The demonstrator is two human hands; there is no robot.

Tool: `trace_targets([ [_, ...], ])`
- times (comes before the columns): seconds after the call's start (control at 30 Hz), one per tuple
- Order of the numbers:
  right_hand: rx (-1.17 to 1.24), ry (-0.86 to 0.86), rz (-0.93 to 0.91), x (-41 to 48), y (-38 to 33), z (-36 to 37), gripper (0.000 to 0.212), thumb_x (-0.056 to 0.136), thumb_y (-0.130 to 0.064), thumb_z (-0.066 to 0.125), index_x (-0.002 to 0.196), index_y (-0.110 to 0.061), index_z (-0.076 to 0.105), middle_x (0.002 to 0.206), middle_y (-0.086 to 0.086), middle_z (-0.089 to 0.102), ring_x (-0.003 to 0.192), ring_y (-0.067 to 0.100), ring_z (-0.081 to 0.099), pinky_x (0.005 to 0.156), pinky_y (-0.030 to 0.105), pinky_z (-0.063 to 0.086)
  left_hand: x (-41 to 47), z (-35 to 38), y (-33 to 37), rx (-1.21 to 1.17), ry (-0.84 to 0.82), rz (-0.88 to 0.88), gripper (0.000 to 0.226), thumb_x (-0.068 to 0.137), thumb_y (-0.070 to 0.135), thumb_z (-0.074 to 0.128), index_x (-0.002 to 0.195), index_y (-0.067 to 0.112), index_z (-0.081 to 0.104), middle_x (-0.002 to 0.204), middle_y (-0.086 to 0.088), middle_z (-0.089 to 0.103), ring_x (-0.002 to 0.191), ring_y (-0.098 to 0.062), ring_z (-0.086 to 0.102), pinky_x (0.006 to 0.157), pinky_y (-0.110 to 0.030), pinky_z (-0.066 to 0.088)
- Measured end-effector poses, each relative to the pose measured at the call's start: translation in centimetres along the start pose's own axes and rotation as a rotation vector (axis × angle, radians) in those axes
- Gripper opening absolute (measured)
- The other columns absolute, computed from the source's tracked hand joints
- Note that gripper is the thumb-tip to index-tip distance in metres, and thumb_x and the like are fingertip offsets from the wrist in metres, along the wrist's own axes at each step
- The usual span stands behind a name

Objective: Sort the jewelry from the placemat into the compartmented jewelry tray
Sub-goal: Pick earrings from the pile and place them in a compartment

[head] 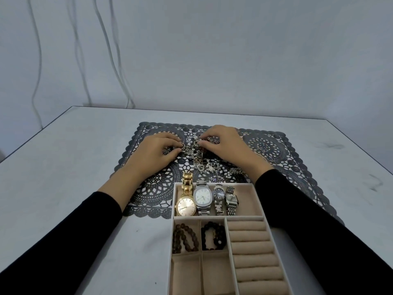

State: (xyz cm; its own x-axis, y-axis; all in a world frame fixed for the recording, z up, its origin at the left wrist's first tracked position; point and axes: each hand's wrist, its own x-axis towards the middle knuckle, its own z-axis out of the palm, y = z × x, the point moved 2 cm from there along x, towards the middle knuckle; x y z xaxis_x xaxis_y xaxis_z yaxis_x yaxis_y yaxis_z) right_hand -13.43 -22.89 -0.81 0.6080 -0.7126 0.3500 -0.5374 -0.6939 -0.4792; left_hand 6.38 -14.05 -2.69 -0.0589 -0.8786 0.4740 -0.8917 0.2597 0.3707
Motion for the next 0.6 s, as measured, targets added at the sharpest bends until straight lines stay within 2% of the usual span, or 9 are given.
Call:
trace_targets([
  [0.13, -0.031, -0.035, -0.011, 0.49, -0.37, 0.61, 0.025, 0.084, -0.036, 0.07, 0.104, -0.02, 0.073, 0.107, -0.002, 0.067, 0.101, 0.011, 0.058, 0.089, 0.025, 0.043, 0.0, 0.1, -0.04, -0.02, 0.004, 0.001, 0.014, 0.088, 0.023, 0.07, 0.099, 0.017, 0.077, 0.112, 0.007, 0.069, 0.105, -0.009, 0.062, 0.099, -0.031, 0.046],
  [0.4, -0.014, -0.066, -0.031, 0.57, -0.21, 0.79, 0.007, 0.085, -0.025, 0.069, 0.086, -0.02, 0.072, 0.096, -0.002, 0.068, 0.094, 0.013, 0.059, 0.09, 0.036, 0.047, -0.04, 0.15, -0.13, -0.016, 0.009, 0.025, 0.011, 0.091, 0.021, 0.066, 0.1, 0.017, 0.072, 0.11, 0.005, 0.068, 0.103, -0.011, 0.061, 0.095, -0.028, 0.046],
  [0.6, 0.116, -0.022, 0.046, -0.02, -0.14, 0.01, 0.01, 0.09, -0.023, 0.064, 0.096, -0.017, 0.07, 0.101, -0.006, 0.067, 0.095, 0.008, 0.057, 0.088, 0.021, 0.042, -0.14, -0.05, 0.24, -0.043, 0.019, -0.015, 0.014, 0.095, 0.023, 0.062, 0.105, 0.015, 0.068, 0.109, 0.004, 0.069, 0.103, -0.01, 0.06, 0.091, -0.023, 0.042],
])
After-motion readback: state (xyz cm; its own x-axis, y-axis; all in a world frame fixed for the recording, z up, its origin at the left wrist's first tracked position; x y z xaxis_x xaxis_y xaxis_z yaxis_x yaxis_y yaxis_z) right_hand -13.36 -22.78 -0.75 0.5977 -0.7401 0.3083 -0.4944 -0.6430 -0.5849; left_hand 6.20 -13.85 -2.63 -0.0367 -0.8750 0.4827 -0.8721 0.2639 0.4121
